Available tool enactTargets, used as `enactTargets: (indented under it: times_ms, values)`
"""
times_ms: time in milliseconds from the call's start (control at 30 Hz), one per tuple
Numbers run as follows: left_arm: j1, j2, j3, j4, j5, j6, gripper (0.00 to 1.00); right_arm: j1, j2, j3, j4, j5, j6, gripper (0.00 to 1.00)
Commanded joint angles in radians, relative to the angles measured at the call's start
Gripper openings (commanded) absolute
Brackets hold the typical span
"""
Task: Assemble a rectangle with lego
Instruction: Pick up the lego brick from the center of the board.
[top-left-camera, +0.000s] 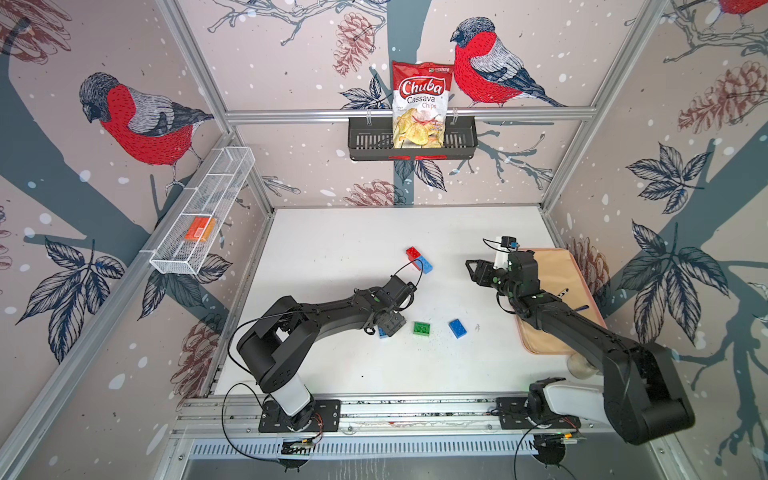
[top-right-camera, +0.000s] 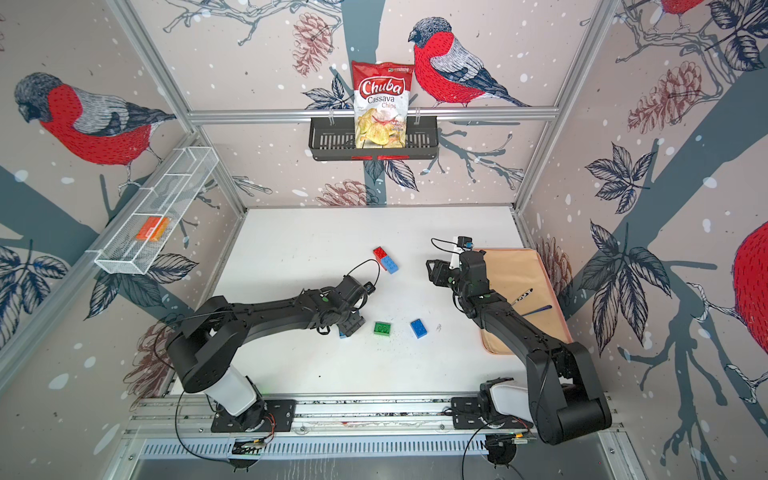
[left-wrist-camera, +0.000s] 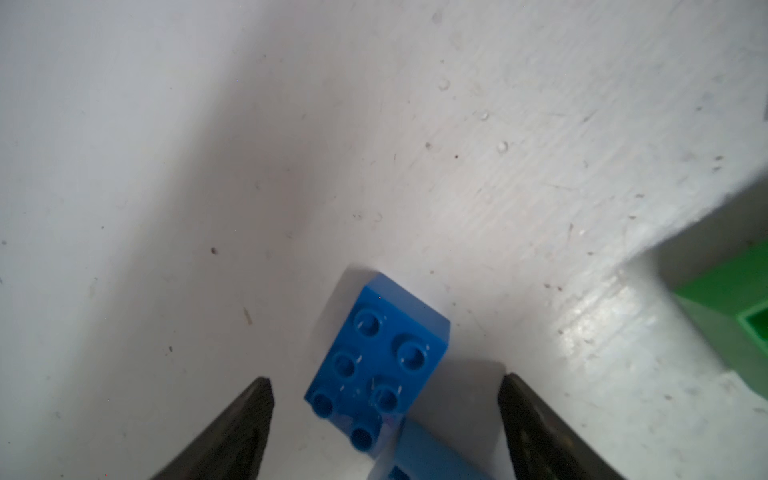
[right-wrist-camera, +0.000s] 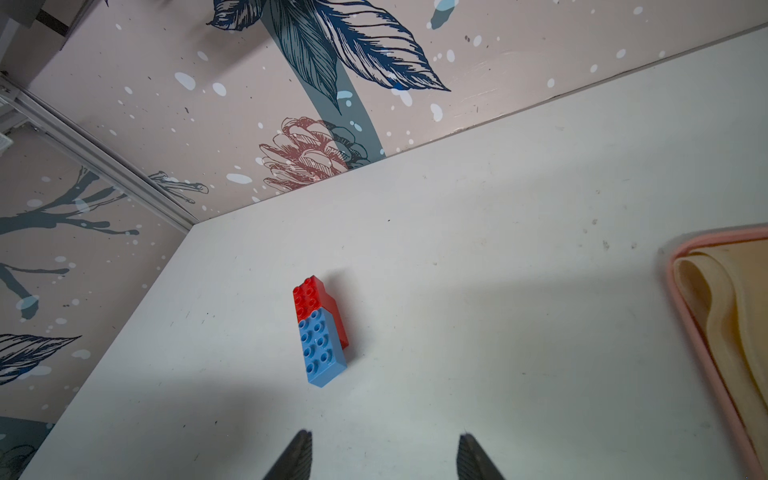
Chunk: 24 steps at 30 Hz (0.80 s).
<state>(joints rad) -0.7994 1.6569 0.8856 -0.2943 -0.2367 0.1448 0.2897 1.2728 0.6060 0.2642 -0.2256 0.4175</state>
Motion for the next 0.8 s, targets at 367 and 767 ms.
enactTargets:
  times_ms: [367,767]
  values:
    - [0.131,0.069,0.063,-0.024,0.139,0.122,0.51,0.008,-0.015,-0.006,0.033,-0.031,0.0,0.59]
    - [0.127,0.13,0.082,0.002,0.158,0.098,0.38,0.015,-0.015,-0.008,0.035,-0.034,-0.003,0.59]
